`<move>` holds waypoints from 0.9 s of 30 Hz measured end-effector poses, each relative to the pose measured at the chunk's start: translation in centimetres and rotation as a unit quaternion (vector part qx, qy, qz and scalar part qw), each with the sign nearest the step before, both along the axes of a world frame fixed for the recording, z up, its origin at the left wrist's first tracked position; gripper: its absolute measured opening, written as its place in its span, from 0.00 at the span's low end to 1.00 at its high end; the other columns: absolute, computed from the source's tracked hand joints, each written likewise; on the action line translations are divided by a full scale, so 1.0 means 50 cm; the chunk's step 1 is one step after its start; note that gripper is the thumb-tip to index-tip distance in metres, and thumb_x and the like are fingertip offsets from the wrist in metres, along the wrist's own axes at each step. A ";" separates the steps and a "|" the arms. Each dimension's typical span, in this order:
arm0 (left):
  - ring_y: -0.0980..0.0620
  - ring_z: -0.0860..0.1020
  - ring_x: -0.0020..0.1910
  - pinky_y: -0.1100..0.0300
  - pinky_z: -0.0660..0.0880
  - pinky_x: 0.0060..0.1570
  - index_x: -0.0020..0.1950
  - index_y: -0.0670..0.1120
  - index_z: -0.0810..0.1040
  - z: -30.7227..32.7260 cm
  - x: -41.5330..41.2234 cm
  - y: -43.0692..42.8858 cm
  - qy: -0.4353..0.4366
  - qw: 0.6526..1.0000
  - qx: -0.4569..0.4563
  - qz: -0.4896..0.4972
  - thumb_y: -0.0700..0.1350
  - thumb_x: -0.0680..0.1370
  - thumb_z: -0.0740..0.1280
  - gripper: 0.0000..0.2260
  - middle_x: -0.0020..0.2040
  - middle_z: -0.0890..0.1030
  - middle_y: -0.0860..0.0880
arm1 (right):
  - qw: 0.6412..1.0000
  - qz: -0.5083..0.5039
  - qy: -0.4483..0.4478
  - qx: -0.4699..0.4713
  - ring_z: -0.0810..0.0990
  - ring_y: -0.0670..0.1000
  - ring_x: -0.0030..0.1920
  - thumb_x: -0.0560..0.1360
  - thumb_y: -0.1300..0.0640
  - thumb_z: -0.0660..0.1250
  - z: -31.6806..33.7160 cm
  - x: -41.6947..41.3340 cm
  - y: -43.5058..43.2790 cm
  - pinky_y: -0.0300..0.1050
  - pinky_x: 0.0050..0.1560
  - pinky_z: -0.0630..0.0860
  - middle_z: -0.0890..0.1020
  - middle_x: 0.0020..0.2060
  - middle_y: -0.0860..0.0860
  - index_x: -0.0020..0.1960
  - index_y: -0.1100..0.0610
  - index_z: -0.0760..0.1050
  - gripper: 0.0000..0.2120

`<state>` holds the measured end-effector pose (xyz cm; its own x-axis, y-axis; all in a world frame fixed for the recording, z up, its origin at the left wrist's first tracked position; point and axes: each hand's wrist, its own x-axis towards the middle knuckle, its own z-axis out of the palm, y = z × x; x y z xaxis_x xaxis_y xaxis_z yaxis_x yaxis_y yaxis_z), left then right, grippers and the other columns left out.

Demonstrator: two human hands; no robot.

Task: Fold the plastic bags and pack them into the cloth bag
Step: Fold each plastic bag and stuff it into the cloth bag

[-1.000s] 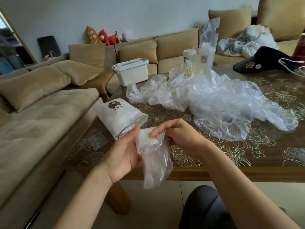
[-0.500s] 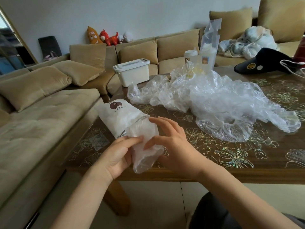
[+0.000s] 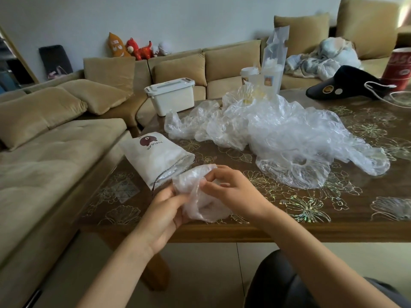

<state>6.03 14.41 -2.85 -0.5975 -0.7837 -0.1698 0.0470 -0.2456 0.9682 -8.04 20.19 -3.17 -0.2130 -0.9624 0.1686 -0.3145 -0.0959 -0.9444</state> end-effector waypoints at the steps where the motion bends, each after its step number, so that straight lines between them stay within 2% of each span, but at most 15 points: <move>1: 0.53 0.83 0.37 0.62 0.79 0.34 0.53 0.43 0.78 0.003 0.002 -0.004 0.015 1.000 0.025 0.002 0.34 0.76 0.61 0.10 0.42 0.85 0.45 | 0.998 0.044 -0.040 0.016 0.75 0.52 0.55 0.72 0.59 0.67 0.008 -0.008 0.005 0.43 0.51 0.71 0.74 0.52 0.49 0.40 0.53 0.76 0.03; 2: 0.52 0.83 0.36 0.62 0.79 0.33 0.55 0.41 0.78 0.004 0.006 -0.010 0.032 0.998 0.050 0.001 0.34 0.75 0.61 0.11 0.42 0.84 0.45 | 0.993 0.097 -0.054 0.034 0.75 0.52 0.56 0.68 0.61 0.66 0.017 -0.019 0.012 0.43 0.49 0.72 0.73 0.55 0.50 0.44 0.52 0.77 0.07; 3: 0.51 0.83 0.36 0.62 0.79 0.33 0.57 0.40 0.77 0.007 0.010 -0.014 0.047 0.996 0.071 -0.002 0.35 0.73 0.62 0.13 0.42 0.84 0.44 | 0.986 0.153 -0.042 0.058 0.74 0.52 0.59 0.64 0.62 0.64 0.021 -0.031 0.019 0.44 0.51 0.74 0.71 0.59 0.50 0.49 0.51 0.77 0.15; 4: 0.51 0.83 0.36 0.63 0.79 0.33 0.57 0.39 0.76 0.009 0.014 -0.017 0.058 0.995 0.087 -0.007 0.35 0.70 0.64 0.16 0.43 0.84 0.43 | 0.976 0.203 -0.006 0.076 0.72 0.51 0.63 0.63 0.63 0.64 0.022 -0.041 0.024 0.44 0.56 0.74 0.70 0.63 0.50 0.56 0.50 0.75 0.23; 6: 0.50 0.83 0.36 0.63 0.79 0.34 0.56 0.38 0.77 0.014 0.020 -0.020 0.073 0.991 0.106 -0.023 0.36 0.66 0.64 0.19 0.44 0.83 0.40 | 0.964 0.244 0.072 0.076 0.67 0.47 0.68 0.64 0.61 0.69 0.020 -0.047 0.028 0.45 0.69 0.66 0.67 0.67 0.47 0.65 0.48 0.70 0.30; 8: 0.50 0.83 0.35 0.63 0.79 0.34 0.54 0.38 0.77 0.016 0.021 -0.018 0.078 0.989 0.118 -0.031 0.35 0.65 0.64 0.18 0.43 0.83 0.40 | 0.972 0.220 0.074 0.044 0.68 0.46 0.67 0.68 0.62 0.74 0.012 -0.047 0.026 0.46 0.71 0.63 0.70 0.65 0.46 0.61 0.46 0.72 0.25; 11: 0.52 0.82 0.33 0.63 0.79 0.32 0.53 0.40 0.77 0.006 0.015 -0.011 0.052 0.994 0.095 -0.032 0.34 0.69 0.63 0.14 0.41 0.83 0.41 | 0.987 0.157 0.024 0.027 0.77 0.49 0.58 0.69 0.61 0.75 0.002 -0.044 0.023 0.51 0.65 0.71 0.78 0.56 0.52 0.49 0.54 0.77 0.12; 13: 0.52 0.83 0.35 0.63 0.79 0.34 0.53 0.41 0.77 -0.001 0.009 -0.004 0.036 0.998 0.050 -0.031 0.35 0.66 0.65 0.16 0.42 0.84 0.43 | 0.991 0.130 -0.007 0.012 0.80 0.48 0.46 0.69 0.59 0.74 -0.006 -0.035 0.021 0.48 0.54 0.77 0.80 0.45 0.54 0.45 0.61 0.77 0.08; 14: 0.52 0.83 0.37 0.62 0.80 0.36 0.54 0.41 0.77 -0.005 0.004 0.000 0.031 0.999 0.024 -0.034 0.37 0.66 0.66 0.17 0.43 0.84 0.43 | 0.994 0.109 -0.027 0.009 0.79 0.46 0.40 0.70 0.59 0.73 -0.011 -0.031 0.021 0.43 0.45 0.78 0.80 0.39 0.52 0.43 0.62 0.76 0.08; 16: 0.50 0.84 0.43 0.60 0.81 0.41 0.56 0.42 0.77 -0.008 -0.007 0.011 0.025 0.999 -0.018 -0.037 0.37 0.69 0.65 0.15 0.47 0.85 0.44 | 0.997 0.059 -0.051 0.014 0.75 0.44 0.32 0.71 0.58 0.72 -0.020 -0.022 0.016 0.38 0.35 0.73 0.79 0.32 0.52 0.40 0.62 0.75 0.09; 19: 0.48 0.83 0.46 0.56 0.81 0.43 0.59 0.44 0.76 -0.013 -0.017 0.019 0.014 0.999 -0.024 -0.042 0.37 0.77 0.60 0.12 0.50 0.84 0.44 | 0.999 -0.019 -0.022 0.020 0.74 0.51 0.34 0.72 0.55 0.72 -0.036 -0.023 0.008 0.48 0.39 0.72 0.80 0.34 0.62 0.40 0.67 0.74 0.14; 21: 0.47 0.82 0.50 0.51 0.80 0.47 0.61 0.45 0.74 -0.017 -0.012 0.016 -0.003 0.998 -0.028 -0.062 0.46 0.79 0.59 0.13 0.54 0.83 0.43 | 0.998 -0.052 0.007 0.025 0.73 0.51 0.33 0.72 0.55 0.71 -0.040 -0.026 0.008 0.46 0.37 0.71 0.78 0.32 0.58 0.39 0.65 0.74 0.13; 24: 0.49 0.78 0.60 0.47 0.72 0.62 0.65 0.50 0.73 -0.015 -0.002 0.014 -0.097 0.987 -0.106 -0.065 0.65 0.65 0.72 0.34 0.60 0.80 0.49 | 0.997 -0.058 0.045 0.032 0.70 0.45 0.29 0.72 0.56 0.71 -0.036 -0.025 0.011 0.39 0.32 0.67 0.74 0.29 0.49 0.35 0.58 0.72 0.12; 25: 0.50 0.77 0.60 0.47 0.70 0.64 0.63 0.53 0.74 -0.015 -0.001 0.016 -0.118 0.982 -0.135 -0.062 0.66 0.61 0.74 0.34 0.59 0.80 0.51 | 0.996 -0.054 0.055 0.034 0.68 0.43 0.28 0.72 0.56 0.71 -0.035 -0.022 0.011 0.38 0.31 0.65 0.73 0.28 0.47 0.34 0.56 0.71 0.12; 27: 0.51 0.79 0.58 0.48 0.70 0.64 0.56 0.56 0.77 -0.017 -0.002 0.015 -0.127 0.978 -0.162 -0.034 0.60 0.63 0.75 0.24 0.55 0.83 0.53 | 0.996 -0.056 0.057 0.029 0.69 0.43 0.30 0.72 0.56 0.71 -0.033 -0.018 0.010 0.38 0.32 0.67 0.73 0.31 0.46 0.37 0.53 0.71 0.10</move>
<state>5.91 15.15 -3.72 -0.6210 -0.7806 -0.0700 -0.2118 0.0812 0.9739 -8.92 20.69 -4.82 -0.3013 -0.9427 0.1430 -0.4265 -0.0009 -0.9045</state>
